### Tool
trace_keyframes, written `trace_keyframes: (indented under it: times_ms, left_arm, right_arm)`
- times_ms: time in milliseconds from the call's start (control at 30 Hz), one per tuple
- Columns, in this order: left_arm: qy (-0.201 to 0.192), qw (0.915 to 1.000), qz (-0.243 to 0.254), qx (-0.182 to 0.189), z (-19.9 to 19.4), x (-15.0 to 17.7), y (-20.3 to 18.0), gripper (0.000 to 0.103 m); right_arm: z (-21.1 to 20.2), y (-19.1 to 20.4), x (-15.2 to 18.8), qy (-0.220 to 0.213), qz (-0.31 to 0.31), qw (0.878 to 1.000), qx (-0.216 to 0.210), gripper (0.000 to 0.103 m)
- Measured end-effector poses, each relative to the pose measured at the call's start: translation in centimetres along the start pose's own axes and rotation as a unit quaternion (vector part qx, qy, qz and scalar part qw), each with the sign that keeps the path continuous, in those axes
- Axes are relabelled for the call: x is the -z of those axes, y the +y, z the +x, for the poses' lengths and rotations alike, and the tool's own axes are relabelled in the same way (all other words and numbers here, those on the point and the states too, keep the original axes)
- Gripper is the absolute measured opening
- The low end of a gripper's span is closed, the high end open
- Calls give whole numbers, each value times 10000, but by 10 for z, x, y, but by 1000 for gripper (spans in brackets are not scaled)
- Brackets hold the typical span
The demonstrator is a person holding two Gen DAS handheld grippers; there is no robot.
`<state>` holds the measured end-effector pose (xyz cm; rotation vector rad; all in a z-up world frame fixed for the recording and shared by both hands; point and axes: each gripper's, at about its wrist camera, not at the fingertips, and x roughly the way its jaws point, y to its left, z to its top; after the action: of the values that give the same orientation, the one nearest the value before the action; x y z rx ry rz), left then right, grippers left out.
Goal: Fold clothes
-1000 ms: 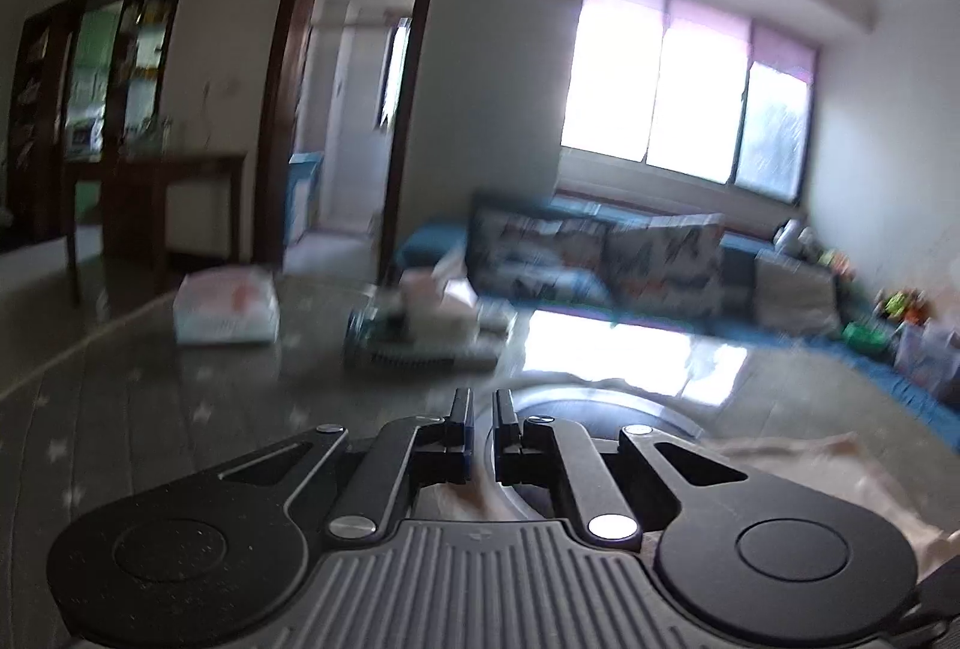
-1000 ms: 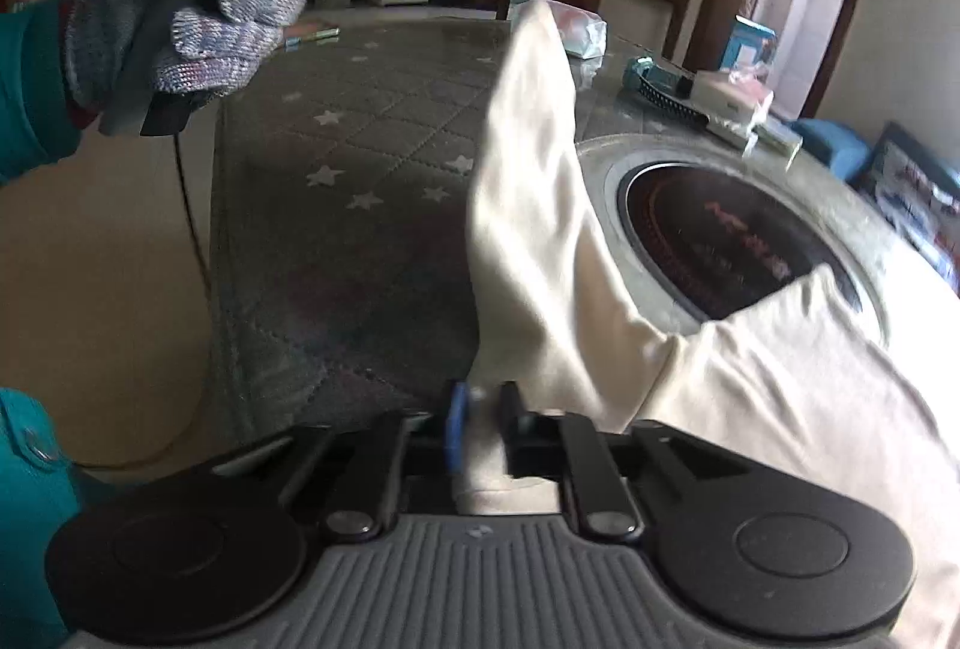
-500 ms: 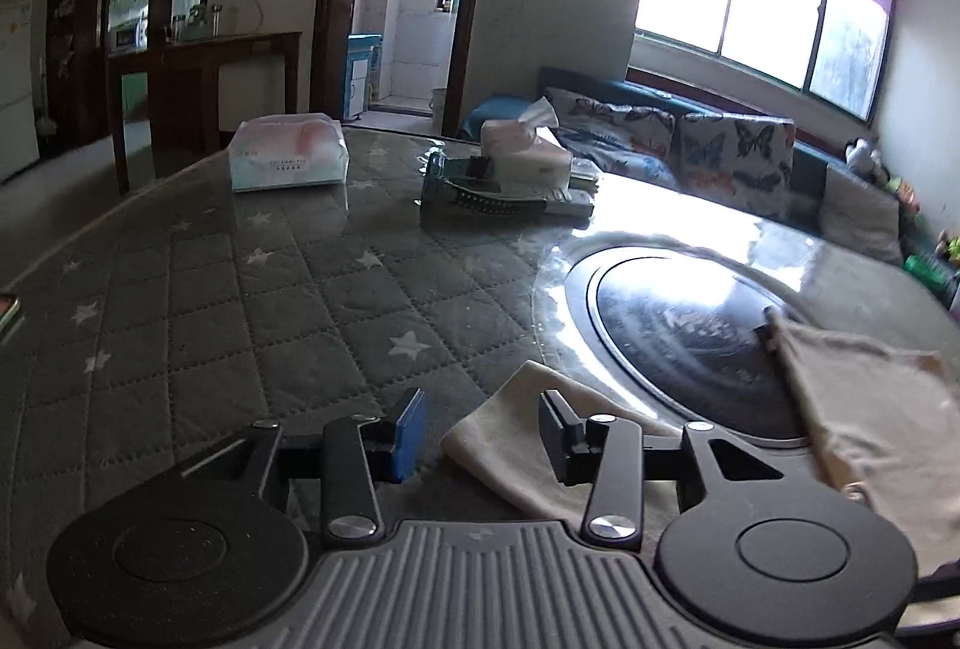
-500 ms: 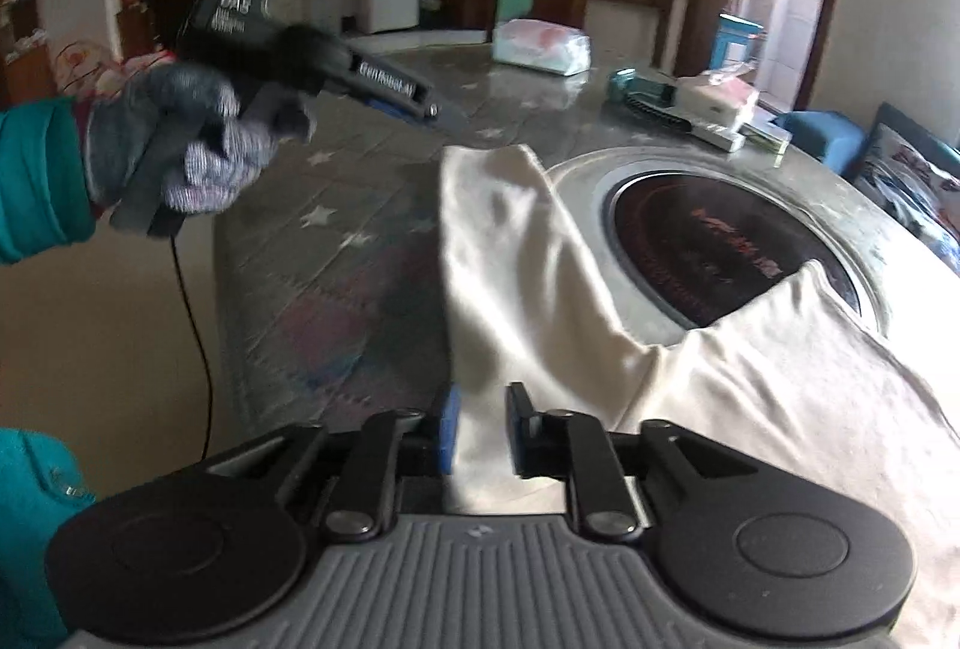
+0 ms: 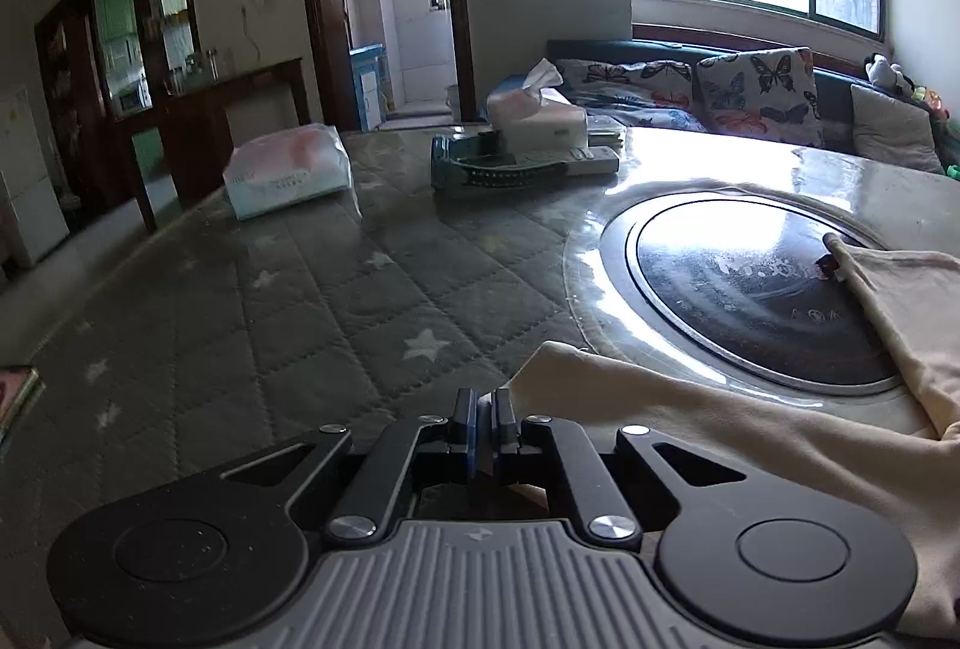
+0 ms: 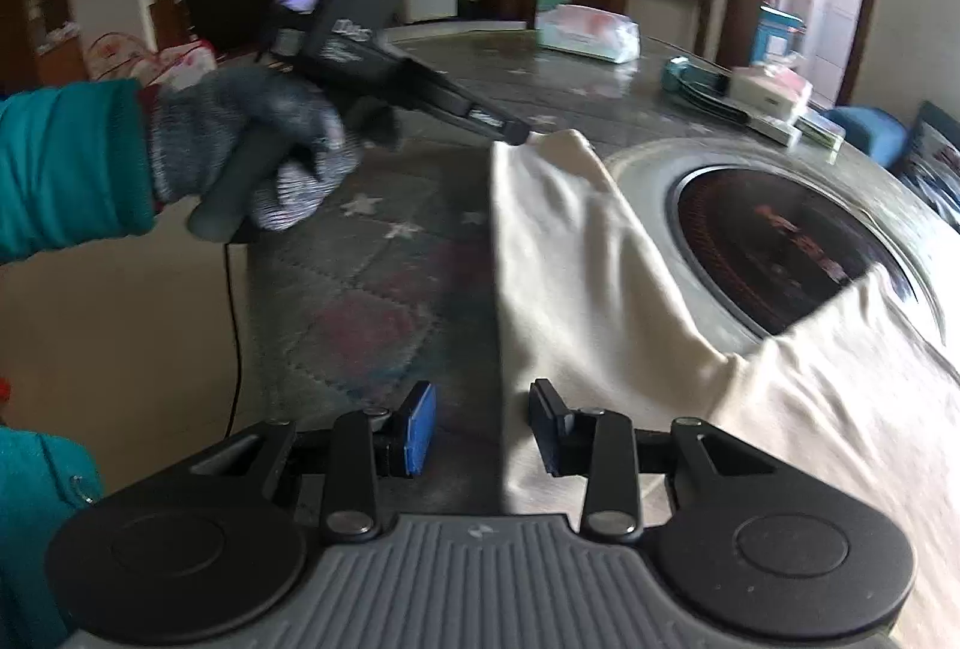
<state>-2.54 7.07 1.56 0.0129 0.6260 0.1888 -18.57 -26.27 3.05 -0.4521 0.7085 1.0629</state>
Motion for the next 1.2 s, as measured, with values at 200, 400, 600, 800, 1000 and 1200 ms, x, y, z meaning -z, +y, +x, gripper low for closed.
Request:
trace_keyframes:
  times_ms: [200,400,600,800,1000,1200]
  left_arm:
    - [-217,9998,-16,33,-9,-6,-1,5]
    - [-194,9998,37,-57,-7,-12,-1,6]
    - [36,9999,-16,-128,-11,-8,-1,9]
    - [74,9946,226,1012,-29,-3,-44,9]
    - [116,9752,476,2159,-46,2,-88,9]
    - [205,9589,775,2721,-47,11,-124,10]
  right_arm:
    - [-3,-19,-7,-246,415,9982,353,43]
    - [10,-18,-7,-66,488,9988,-1,46]
    - [2,2,-5,-186,179,9991,-327,46]
    - [-29,-9,-1,-356,432,9984,16,46]
    - [-54,-26,19,-180,803,9952,535,46]
    - [-63,-30,43,20,966,9925,743,46]
